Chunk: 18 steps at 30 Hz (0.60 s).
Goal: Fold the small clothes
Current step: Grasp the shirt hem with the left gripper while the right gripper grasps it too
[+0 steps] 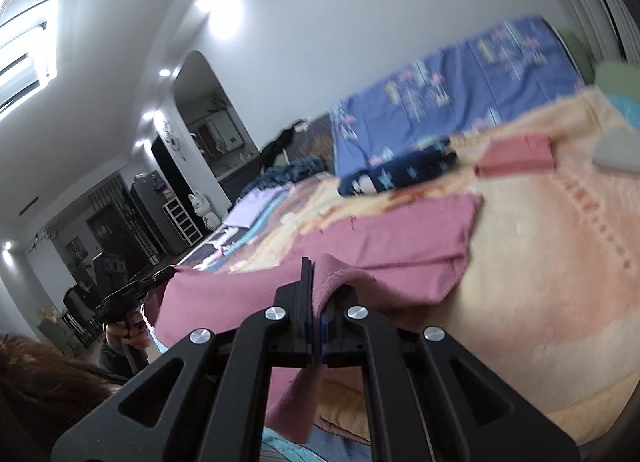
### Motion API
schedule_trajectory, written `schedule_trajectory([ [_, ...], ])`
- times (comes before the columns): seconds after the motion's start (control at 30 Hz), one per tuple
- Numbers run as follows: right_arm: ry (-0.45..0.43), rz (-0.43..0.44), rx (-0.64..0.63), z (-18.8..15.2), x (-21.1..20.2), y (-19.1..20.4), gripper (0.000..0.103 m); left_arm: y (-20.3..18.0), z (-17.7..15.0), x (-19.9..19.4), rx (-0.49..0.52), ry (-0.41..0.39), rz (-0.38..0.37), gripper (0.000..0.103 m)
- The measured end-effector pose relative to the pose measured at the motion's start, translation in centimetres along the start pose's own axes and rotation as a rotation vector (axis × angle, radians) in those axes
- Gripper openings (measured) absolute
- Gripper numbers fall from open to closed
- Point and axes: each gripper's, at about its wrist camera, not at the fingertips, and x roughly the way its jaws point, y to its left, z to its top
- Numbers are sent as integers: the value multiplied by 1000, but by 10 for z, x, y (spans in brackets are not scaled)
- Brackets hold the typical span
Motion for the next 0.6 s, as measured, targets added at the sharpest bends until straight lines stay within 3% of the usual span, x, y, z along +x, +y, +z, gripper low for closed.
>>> schedule_trajectory([
  [0.17,46,-54,92,14,59,-37,3,28,13,63,-33,83,68,5],
  [0.43,59,-102,164,71,149,-96,3,69,76,161,-25,124,125,6],
  [0.6,199,-225,243,63,215,-152,3,114,67,238,-107,253,200,6],
])
